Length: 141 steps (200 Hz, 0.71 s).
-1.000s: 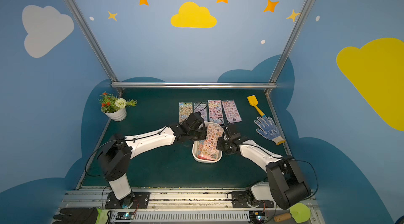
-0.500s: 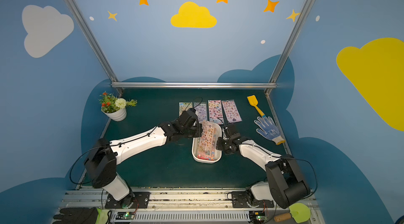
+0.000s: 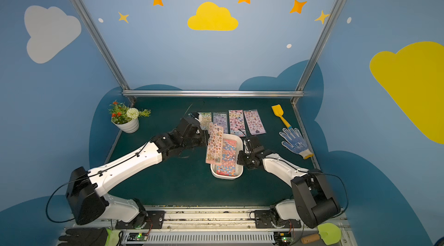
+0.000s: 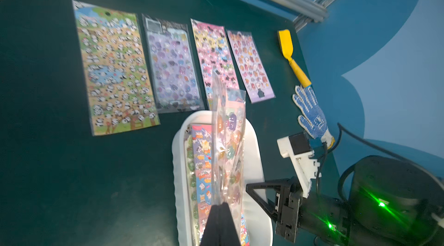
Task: Take the stickers out of the storage box
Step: Pick up the sticker from the storage box, then place the sticker at the center of the board.
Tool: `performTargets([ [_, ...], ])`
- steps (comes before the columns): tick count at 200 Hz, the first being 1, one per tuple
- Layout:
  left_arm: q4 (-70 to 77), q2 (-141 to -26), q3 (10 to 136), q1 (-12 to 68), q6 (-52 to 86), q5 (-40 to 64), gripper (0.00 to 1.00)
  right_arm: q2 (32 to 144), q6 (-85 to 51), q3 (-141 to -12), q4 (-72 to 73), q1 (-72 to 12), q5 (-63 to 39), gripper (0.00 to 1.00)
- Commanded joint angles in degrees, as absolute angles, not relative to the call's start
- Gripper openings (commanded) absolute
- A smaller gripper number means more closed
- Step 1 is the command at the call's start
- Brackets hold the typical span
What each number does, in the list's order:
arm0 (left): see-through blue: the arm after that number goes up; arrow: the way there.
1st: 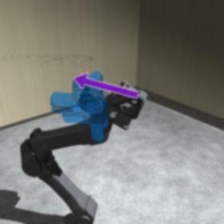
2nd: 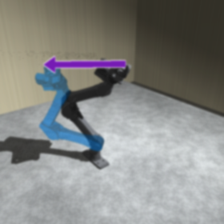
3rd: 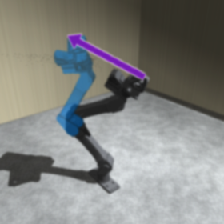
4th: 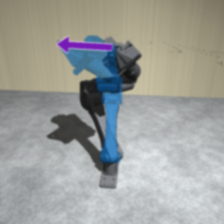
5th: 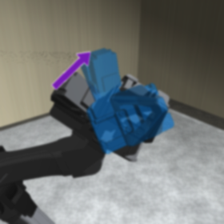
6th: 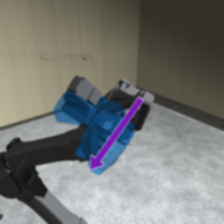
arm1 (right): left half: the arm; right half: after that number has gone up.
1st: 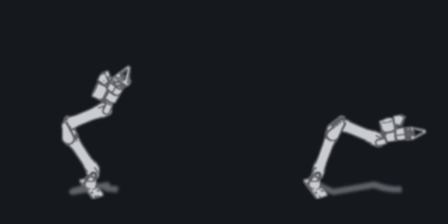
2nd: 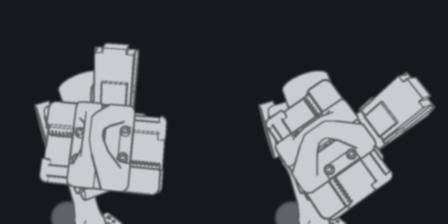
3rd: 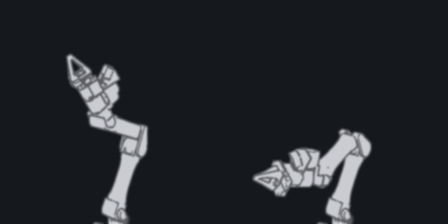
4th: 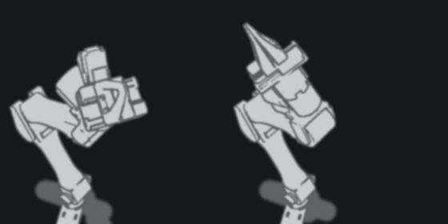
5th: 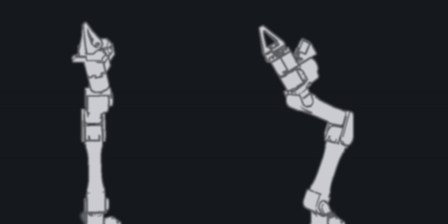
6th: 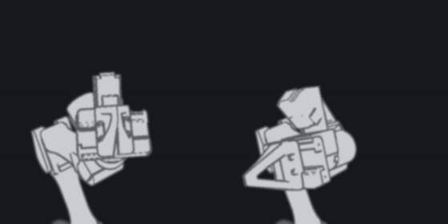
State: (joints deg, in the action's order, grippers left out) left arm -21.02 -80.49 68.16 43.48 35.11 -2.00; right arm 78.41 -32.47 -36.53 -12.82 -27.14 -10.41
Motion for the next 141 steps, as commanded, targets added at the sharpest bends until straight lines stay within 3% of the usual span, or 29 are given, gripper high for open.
performTargets([
  [1,-23.8,-77.0,66.9,39.7,33.0,-1.5,0.04,78.7,-31.3,-36.7,-13.2,-27.5,-12.6,0.00],
  [72,-29.4,-69.6,66.5,24.8,27.7,3.8,0.04,75.0,-30.6,-36.2,-12.8,-29.3,-14.9,0.00],
  [141,-31.1,-72.4,69.1,13.5,22.1,14.6,0.04,70.7,-31.9,-35.0,-10.6,-31.2,-17.4,0.00],
])
